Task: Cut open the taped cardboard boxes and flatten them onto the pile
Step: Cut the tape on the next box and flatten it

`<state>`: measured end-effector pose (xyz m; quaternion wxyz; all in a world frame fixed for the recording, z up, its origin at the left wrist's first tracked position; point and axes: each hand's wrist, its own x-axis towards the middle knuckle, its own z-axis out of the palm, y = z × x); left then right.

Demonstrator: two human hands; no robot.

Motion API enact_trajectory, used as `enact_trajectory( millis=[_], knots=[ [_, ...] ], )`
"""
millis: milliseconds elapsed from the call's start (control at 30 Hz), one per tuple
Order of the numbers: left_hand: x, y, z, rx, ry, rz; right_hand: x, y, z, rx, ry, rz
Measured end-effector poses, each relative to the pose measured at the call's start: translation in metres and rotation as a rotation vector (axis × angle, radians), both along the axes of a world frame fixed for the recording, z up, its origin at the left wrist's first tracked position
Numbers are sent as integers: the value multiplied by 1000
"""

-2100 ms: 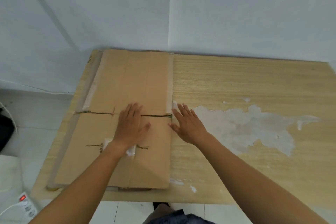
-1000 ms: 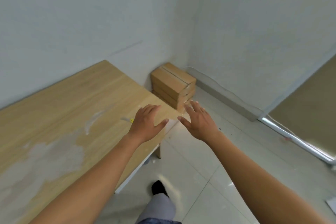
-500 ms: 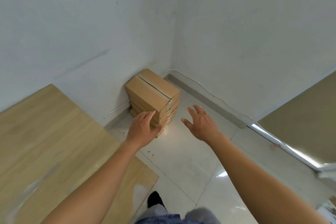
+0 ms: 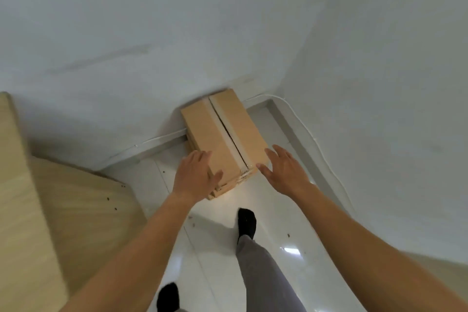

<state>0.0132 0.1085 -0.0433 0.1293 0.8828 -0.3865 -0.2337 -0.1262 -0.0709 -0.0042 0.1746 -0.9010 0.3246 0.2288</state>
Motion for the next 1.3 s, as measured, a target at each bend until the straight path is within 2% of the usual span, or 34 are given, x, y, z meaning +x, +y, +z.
enact_trajectory(
  millis=[200,367,567,667,900,1067,1300],
  knots=[
    [29,-58,-84,128,45,285,76,-85,-95,57,22,144],
    [46,-87,-145,154,172,498,124,-123,-169,132,-67,81],
    [54,-113,-188,-41,436,805,141,-145,-228,414,-86,-122],
    [53,-118,-194,-154,498,938,138,-145,-234,491,-132,-179],
    [34,-120,-156,-218,436,984,123,-139,-192,495,-228,-284],
    [14,-103,-89,-327,355,1006,99,-118,-126,475,-377,-277],
    [-28,-46,12,-355,242,964,64,-63,-21,424,-541,-218]
  ],
)
